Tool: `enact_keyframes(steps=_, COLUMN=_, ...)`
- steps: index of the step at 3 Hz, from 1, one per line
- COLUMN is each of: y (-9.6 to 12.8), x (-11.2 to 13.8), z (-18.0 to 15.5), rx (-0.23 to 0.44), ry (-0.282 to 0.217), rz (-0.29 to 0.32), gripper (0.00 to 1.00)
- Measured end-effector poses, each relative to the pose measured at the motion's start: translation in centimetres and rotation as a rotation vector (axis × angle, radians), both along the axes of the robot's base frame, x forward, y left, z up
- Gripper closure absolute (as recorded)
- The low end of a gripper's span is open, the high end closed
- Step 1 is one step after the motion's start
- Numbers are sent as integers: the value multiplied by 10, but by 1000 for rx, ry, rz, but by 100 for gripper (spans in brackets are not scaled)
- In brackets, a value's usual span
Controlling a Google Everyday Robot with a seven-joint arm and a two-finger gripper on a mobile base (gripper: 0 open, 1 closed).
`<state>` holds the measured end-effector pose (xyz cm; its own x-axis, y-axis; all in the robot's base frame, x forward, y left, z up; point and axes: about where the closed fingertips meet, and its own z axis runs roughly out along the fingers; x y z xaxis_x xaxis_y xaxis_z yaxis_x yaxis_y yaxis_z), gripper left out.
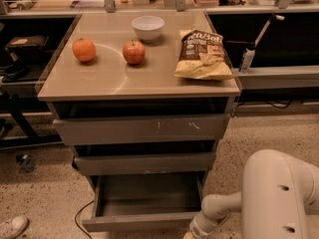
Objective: Close bottom drawer
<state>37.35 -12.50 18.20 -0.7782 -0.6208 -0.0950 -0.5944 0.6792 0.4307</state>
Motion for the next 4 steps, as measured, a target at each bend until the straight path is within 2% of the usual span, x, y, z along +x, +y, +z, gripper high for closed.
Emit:
enact_keyframes(steps=2, y=3, x=1, z=1, rx=-12, ry=-17, rz=12, gripper=89)
enact_keyframes(steps=3, y=12, x=13, z=9, rx=-20, ry=-59, rz=32, gripper=100)
enact_keyframes(steps=4, y=20, x=27, z=16, rx=-29, ry=-96, rz=50, gripper=100)
